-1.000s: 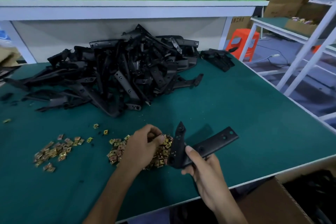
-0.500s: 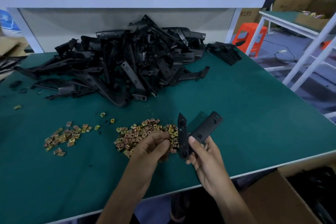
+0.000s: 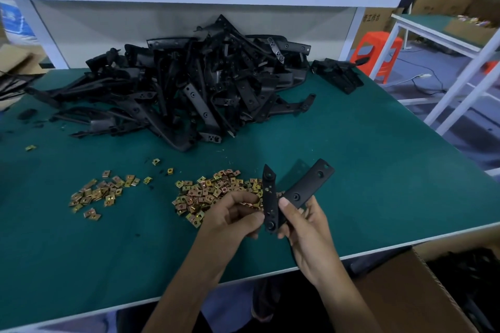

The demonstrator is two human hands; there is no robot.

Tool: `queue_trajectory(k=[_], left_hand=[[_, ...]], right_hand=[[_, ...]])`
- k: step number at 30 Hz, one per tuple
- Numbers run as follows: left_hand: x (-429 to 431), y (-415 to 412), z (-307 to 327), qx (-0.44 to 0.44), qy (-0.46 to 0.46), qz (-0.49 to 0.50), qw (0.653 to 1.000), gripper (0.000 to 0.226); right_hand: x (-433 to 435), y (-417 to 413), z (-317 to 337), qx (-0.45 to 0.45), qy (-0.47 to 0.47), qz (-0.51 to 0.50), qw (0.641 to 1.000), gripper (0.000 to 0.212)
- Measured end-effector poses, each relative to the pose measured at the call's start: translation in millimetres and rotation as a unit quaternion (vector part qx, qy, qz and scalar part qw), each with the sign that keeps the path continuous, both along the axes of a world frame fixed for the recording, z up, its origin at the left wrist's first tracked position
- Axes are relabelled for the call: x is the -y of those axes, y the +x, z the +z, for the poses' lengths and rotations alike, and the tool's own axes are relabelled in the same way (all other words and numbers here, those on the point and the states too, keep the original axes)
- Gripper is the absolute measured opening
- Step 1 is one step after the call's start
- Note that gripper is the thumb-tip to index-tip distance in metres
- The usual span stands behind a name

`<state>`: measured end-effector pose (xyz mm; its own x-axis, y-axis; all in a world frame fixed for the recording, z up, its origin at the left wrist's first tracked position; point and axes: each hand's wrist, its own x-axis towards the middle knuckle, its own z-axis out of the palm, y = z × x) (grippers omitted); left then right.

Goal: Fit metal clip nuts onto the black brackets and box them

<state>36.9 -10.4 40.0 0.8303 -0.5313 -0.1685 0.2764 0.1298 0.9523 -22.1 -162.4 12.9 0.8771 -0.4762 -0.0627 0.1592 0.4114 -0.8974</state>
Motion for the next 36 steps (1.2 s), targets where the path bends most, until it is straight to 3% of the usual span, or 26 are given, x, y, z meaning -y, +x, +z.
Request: queue_trajectory(k=[16,21,28,36], left_hand=[[1.1,-2.4,1.8,-0.076,-0.085,-0.002,0.993,0.039],[-4.7,1.1,0.1,-0.055,-0.035,-0.02,0.998,0.033],[-10.5,12.4,4.1,-0.031,0.04,-0.091,0.995,0.046],[-6.5,25.0,13.2,0.07,0.114,-0.124,0.983,0.034]], right_hand=[[0.9,1.0,-6.4,0.018,-0.021,0.0,1.0,0.025],[0.8,1.1,-9.4,0.016,-0.052,-0.003,0.999,0.022],[1.1,1.8,-10.3,-0.008,-0.119,0.003,0.993,0.015],[-1.4,4.7,-12.7,-0.007,-0.118,-0.056,0.991,0.016]])
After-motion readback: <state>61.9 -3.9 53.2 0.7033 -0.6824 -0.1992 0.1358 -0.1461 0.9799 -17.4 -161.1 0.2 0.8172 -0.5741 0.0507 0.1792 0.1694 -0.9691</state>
